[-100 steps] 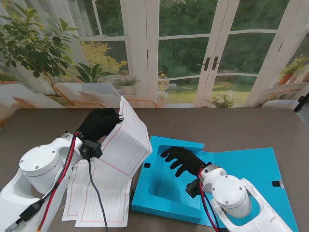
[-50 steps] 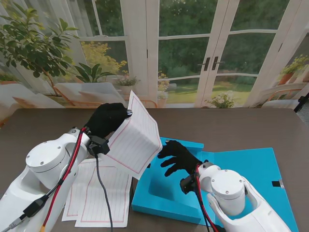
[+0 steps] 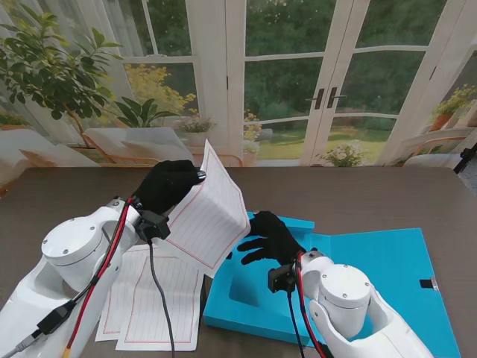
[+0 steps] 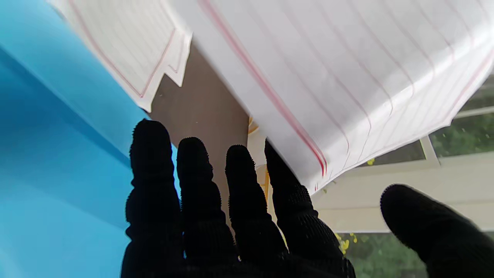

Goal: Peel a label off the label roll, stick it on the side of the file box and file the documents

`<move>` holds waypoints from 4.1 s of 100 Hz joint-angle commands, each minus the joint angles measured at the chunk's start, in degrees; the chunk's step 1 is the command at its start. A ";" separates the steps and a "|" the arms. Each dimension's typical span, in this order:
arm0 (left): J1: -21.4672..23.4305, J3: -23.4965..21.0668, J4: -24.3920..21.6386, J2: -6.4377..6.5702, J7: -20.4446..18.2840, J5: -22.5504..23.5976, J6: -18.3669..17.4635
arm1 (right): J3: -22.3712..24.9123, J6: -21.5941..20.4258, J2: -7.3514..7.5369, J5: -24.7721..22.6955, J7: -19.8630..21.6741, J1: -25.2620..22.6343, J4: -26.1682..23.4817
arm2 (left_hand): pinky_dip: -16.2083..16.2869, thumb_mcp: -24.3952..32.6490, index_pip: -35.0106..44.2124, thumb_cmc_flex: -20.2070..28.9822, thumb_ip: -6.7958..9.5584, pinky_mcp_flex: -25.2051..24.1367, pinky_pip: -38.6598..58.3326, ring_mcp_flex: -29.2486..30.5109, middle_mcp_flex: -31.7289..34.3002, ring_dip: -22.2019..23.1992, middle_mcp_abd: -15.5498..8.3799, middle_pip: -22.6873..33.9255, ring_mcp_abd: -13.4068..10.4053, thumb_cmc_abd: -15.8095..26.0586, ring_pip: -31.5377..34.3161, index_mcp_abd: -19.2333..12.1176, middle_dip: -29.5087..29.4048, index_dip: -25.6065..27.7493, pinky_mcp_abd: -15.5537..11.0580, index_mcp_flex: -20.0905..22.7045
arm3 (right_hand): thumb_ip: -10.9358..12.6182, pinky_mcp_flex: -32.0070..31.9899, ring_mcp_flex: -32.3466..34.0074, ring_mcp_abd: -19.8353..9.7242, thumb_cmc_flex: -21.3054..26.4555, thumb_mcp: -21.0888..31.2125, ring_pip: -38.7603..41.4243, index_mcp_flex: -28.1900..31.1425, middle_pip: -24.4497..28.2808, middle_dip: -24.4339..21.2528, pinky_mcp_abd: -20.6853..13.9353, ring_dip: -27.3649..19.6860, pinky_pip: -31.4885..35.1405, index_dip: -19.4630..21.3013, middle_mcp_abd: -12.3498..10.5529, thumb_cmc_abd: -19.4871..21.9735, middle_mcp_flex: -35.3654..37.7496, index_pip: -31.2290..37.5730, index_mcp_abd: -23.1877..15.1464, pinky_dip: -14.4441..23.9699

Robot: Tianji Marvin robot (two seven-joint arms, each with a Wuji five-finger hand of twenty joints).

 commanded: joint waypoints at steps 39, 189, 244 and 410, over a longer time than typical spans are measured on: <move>-0.58 1.74 1.75 -0.47 -1.13 0.10 1.04 | 0.04 -2.13 -1.48 4.92 -1.10 -0.97 -1.31 | 0.59 0.72 2.91 3.15 1.22 -0.83 0.22 1.15 3.04 1.46 -3.35 0.95 0.55 -2.00 1.82 10.28 0.89 0.63 1.50 -2.62 | 15.27 -24.66 4.63 -0.71 8.90 9.41 6.52 9.14 4.42 3.52 0.47 2.53 1.74 7.02 -1.27 -21.34 5.95 5.54 -4.01 2.20; 1.74 2.08 2.98 -1.27 2.45 1.42 2.80 | 0.74 -9.18 -2.68 18.41 -2.86 -1.59 0.37 | 3.47 -1.81 2.76 4.74 1.77 -4.51 0.66 -1.80 1.25 1.95 -2.16 1.36 2.51 -0.49 3.42 10.84 2.21 0.88 1.07 -4.02 | 32.67 -18.86 20.34 -4.54 26.56 12.28 17.85 13.86 11.01 9.84 1.39 6.40 16.19 11.59 -5.89 -40.30 20.93 38.27 -15.35 -3.28; 1.75 2.23 5.25 -1.75 3.85 2.64 4.89 | 0.26 -12.43 -2.96 17.14 -4.59 -1.51 1.06 | 4.32 -3.24 2.62 5.11 1.91 -6.22 -0.48 -3.77 0.18 2.28 -1.51 1.51 3.71 0.71 4.10 10.92 2.37 1.00 1.20 -4.83 | 40.57 -9.91 32.91 -4.43 31.36 16.79 20.67 36.06 4.81 12.52 3.98 7.48 25.36 1.50 -7.76 -38.47 40.70 32.31 0.31 -6.64; 6.41 -0.88 4.73 -0.16 2.84 14.12 -0.96 | 5.32 10.62 -6.36 -17.85 -23.26 -2.37 3.45 | -0.51 -8.01 -71.85 -4.41 5.34 -41.34 -78.19 -53.38 -39.02 -27.05 1.25 -28.81 1.68 11.65 -56.14 -1.20 -45.81 -18.89 -13.35 -5.75 | 42.11 -6.86 34.25 -1.01 31.64 19.44 23.31 33.81 6.26 12.79 5.85 7.18 31.91 4.60 -3.05 -36.03 37.81 33.87 5.02 -8.65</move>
